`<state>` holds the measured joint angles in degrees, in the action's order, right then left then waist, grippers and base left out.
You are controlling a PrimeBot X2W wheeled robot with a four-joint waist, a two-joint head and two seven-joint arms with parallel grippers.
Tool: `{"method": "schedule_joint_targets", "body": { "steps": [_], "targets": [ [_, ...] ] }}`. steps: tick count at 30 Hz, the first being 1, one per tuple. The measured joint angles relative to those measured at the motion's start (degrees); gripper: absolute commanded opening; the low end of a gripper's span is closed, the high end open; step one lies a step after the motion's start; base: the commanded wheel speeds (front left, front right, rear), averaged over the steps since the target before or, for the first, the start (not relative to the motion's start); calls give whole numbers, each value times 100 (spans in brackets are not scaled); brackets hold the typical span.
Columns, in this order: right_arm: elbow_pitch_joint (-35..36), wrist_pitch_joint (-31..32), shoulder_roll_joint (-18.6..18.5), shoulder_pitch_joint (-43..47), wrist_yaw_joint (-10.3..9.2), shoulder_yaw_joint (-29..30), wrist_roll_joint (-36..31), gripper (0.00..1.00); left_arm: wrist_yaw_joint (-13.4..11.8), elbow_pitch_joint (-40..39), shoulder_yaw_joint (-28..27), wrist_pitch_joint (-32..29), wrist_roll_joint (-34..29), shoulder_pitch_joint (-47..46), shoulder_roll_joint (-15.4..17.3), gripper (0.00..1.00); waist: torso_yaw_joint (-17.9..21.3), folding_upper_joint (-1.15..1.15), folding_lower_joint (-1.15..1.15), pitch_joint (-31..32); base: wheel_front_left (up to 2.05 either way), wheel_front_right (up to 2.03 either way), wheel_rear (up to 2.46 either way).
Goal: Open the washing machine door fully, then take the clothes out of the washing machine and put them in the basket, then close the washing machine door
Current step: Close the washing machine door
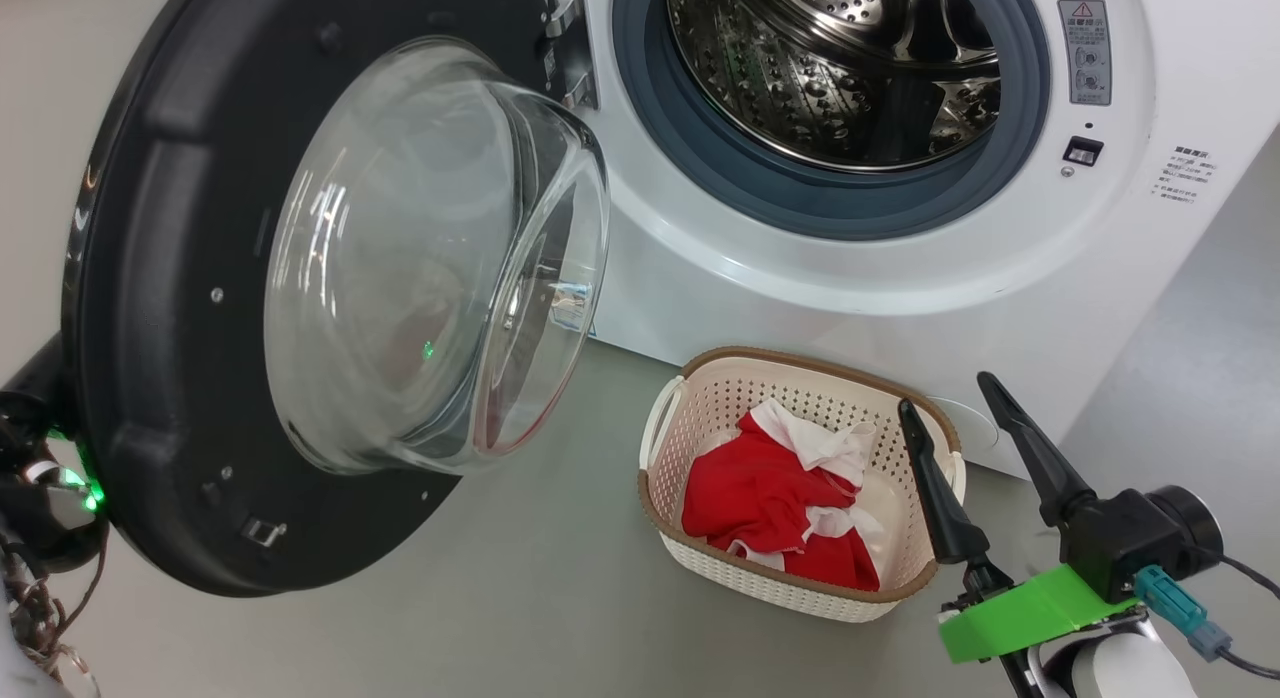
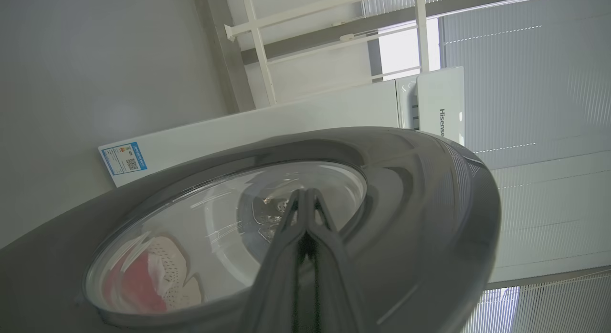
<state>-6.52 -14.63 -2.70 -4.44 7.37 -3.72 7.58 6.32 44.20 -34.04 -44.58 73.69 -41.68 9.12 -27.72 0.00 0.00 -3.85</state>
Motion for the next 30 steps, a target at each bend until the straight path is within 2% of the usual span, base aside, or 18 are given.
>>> {"method": "schedule_joint_targets", "body": {
  "steps": [5, 12, 19, 30],
  "targets": [
    [-7, 0, -3, -148, 0, -91, 19, 100, -226, -927, -42, -204, 141, 367, -316, 0, 16, 0, 0, -22, 0, 0, 0],
    [-67, -1, -7, -162, 0, -114, 96, 100, -709, -2325, -14, -450, 438, 1020, -691, 0, 83, 0, 0, -54, 0, 0, 0],
    [-91, 0, -12, -177, 0, -115, 97, 100, -1156, -3207, 366, -322, 936, 1481, -731, 0, 132, 0, 0, -78, 0, 0, 0],
    [-97, -1, -14, -224, 0, -92, 149, 100, -1414, -4069, 1386, 270, 1717, 2178, -737, 0, 277, 0, 0, -82, 0, 0, 0]
  ]
}}
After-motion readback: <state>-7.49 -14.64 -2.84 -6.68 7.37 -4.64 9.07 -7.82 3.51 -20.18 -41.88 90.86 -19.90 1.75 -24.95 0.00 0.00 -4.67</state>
